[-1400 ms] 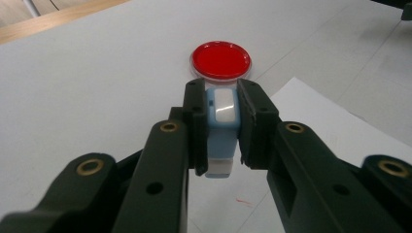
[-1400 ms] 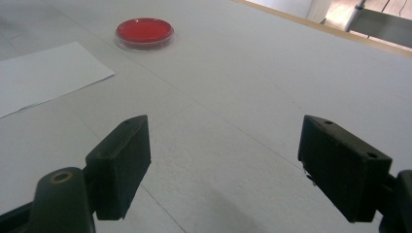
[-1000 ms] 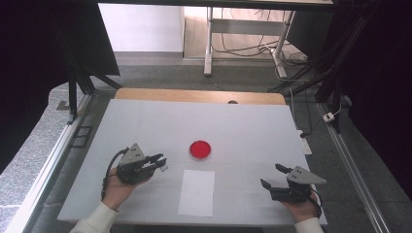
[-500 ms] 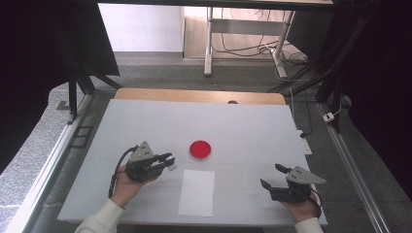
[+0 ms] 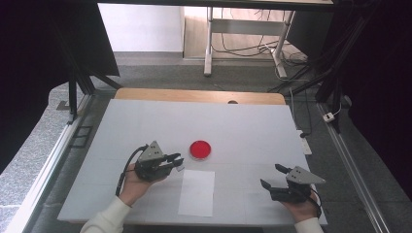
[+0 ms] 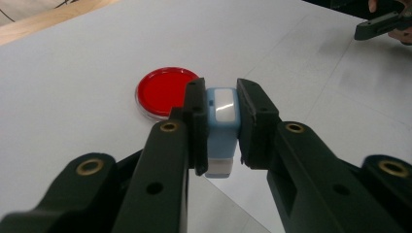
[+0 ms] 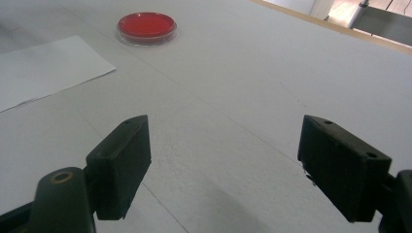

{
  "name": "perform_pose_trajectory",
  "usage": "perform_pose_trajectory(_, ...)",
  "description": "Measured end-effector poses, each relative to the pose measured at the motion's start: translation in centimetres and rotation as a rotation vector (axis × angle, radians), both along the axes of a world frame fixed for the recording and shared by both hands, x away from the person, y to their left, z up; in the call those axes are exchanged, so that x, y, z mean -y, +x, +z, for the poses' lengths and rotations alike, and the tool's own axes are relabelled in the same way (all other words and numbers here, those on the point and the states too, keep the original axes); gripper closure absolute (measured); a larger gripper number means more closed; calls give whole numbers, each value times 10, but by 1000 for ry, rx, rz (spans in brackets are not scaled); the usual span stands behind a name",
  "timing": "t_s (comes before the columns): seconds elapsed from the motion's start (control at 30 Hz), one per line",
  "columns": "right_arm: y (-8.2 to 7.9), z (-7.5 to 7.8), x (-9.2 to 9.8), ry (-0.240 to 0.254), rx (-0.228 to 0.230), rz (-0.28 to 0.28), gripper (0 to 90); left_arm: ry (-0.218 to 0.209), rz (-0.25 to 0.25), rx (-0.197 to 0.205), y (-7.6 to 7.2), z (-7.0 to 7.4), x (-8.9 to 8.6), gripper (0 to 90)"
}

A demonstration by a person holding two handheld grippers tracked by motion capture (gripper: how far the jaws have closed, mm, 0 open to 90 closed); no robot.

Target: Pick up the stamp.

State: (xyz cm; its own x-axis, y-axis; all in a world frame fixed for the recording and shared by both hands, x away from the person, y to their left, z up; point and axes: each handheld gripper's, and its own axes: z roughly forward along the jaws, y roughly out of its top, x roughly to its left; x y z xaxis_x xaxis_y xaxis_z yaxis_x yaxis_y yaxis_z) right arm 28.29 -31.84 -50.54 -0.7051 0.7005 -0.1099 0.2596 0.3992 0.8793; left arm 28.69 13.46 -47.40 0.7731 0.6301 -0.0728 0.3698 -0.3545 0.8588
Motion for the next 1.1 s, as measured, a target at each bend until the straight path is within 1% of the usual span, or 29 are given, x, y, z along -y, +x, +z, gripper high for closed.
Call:
perform_pose_trajectory(0.4, 0, -1, -1, -8, 0, 2, 190, 7, -35, -1, 3, 0, 17, 750)
perform_pose_trajectory(0.6, 1, -1, -1, -3, -1, 3, 190, 9, -50, 0, 6, 0, 26, 750)
perform_pose_trajectory(0.7, 1, -1, -1, -9, -2, 1, 190, 9, -61, 2, 8, 1, 32, 750)
perform_pose_trajectory(0.8, 1, -1, -1, -8, -3, 1, 190, -8, -75, -5, 11, 2, 39, 750)
perform_pose_trajectory(0.9, 1, -1, -1, -8, 0, 3, 190, 1, -87, 4, 11, 4, 45, 750)
perform_pose_trajectory(1.1, 1, -1, -1, -4, 1, 5, 191, 4, -93, 3, 12, 4, 48, 750)
